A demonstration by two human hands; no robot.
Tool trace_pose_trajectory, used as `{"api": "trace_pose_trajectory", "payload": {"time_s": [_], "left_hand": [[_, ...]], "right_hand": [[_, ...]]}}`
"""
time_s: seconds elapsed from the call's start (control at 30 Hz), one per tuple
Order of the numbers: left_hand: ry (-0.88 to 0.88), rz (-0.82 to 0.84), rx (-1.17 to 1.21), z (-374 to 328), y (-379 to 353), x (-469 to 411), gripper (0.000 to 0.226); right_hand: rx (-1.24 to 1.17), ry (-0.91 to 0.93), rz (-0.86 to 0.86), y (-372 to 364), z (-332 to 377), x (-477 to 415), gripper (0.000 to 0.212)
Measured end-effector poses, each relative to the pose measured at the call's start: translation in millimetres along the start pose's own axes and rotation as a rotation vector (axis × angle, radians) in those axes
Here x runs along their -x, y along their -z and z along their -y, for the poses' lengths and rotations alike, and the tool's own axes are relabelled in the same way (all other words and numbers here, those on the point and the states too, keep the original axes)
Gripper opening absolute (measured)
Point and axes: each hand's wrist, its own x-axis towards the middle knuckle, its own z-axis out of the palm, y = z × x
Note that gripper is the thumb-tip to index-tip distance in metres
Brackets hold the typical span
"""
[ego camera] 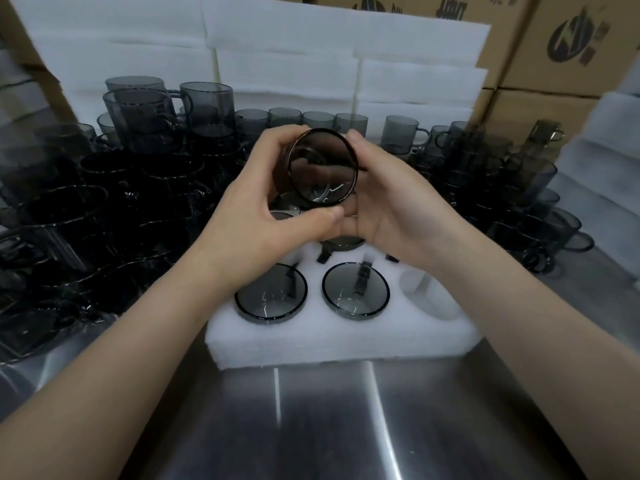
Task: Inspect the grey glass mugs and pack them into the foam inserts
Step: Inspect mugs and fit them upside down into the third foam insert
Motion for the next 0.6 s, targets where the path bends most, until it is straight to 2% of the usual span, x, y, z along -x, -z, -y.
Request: {"api": "trace_pose_trajectory", "payload": {"time_s": [0.1, 0.2, 0.33, 0.47, 0.6], "left_hand": [[-0.022, -0.021, -0.091, 0.5, 1.1, 0.0, 0.068], [-0.044, -0.08, -0.217, -1.3, 0.6, 0.1, 0.08], [-0.089, -0.078, -0.29, -2.1, -2.0, 0.3, 0.077], [-0.097, -0.076, -0.234, -3.2, -1.3, -0.2, 0.071], [-0.084, -0.052, -0.109, -2.2, -1.6, 0.5, 0.067]], "right_hand": [[0.005, -0.036, 0.036, 3.2, -0.4, -0.1, 0.044], [0.059, 0.044, -0.027, 1.8, -1.2, 0.5, 0.038], [0.143, 0.155, -0.152, -1.1, -2.5, 0.4, 0.024], [0.18, 0.213, -0.21, -2.6, -2.0, 1.4, 0.017], [0.123, 0.178, -0.265, -0.7, -1.7, -0.1, 0.033]]}}
